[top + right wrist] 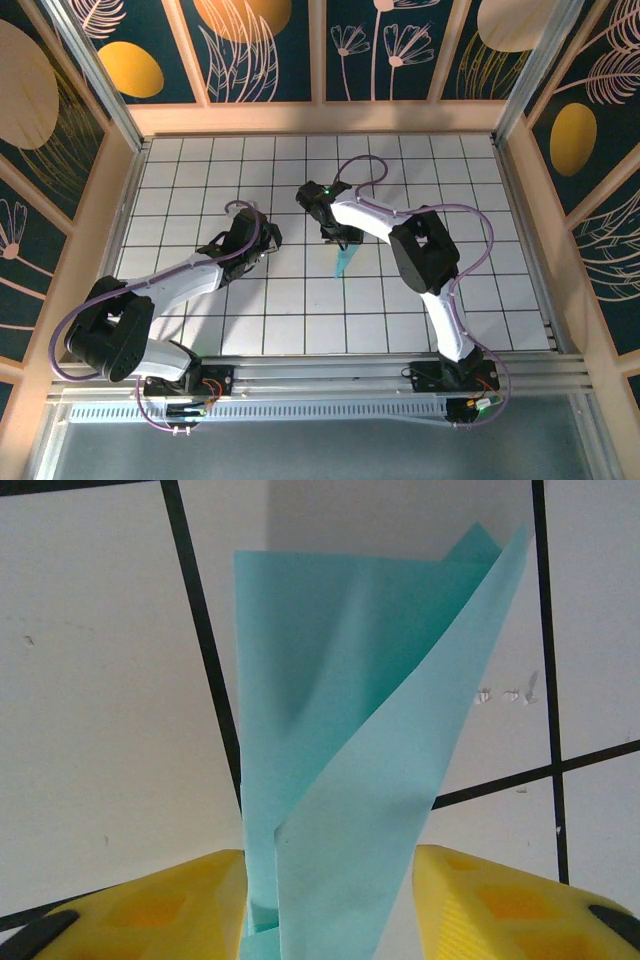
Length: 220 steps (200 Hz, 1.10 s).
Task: Fold a paper plane with a square sheet of paper (fold left side to right side)
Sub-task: Pick up the paper plane at the center of the table.
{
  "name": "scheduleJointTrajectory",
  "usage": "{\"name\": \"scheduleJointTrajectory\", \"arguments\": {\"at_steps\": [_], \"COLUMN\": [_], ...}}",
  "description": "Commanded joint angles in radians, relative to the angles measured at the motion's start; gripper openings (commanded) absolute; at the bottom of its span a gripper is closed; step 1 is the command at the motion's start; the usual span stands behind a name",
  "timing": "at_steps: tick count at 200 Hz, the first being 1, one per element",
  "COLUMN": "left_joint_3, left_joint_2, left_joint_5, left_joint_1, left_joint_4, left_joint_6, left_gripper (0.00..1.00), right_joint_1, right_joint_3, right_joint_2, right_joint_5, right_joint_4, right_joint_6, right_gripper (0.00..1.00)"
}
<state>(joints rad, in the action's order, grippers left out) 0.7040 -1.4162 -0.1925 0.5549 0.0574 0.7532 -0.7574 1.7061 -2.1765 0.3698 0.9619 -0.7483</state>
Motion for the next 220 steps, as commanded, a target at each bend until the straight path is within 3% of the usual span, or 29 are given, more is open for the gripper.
{"name": "scheduleJointTrajectory", "arguments": {"at_steps": [1,81,129,168,220], "left_joint_3": [-0.006,-0.004,-0.002,0.005,-0.023], "left_joint_2": [-0.006,0.003,0.013,0.042,0.123], "left_joint_5": [-0.017,-0.025,-0.029,0.015,0.147], "left_joint_1": [-0.006,-0.006,-0.009,-0.036,-0.137], "left_joint_4": [-0.014,-0.026,-0.031,-0.032,0.004], "left_joint_6": [-0.020,-0.020,-0.020,-0.013,0.032], "left_gripper": [0.42,0.43,0.44,0.46,0.49], "right_joint_1": [-0.009,-0.009,-0.009,-0.010,-0.001], "right_joint_3": [-0.008,-0.023,-0.027,-0.038,-0.111], "right_joint_2": [-0.020,-0.034,-0.013,0.071,0.271], "right_joint_5": [0.039,0.027,0.037,0.077,0.122], "right_joint_4": [0.033,0.013,0.029,0.055,-0.054], "right_joint_6": [-0.033,-0.018,-0.027,-0.026,0.064], "right_gripper": [0.43,0.36,0.19,0.00,0.00]}}
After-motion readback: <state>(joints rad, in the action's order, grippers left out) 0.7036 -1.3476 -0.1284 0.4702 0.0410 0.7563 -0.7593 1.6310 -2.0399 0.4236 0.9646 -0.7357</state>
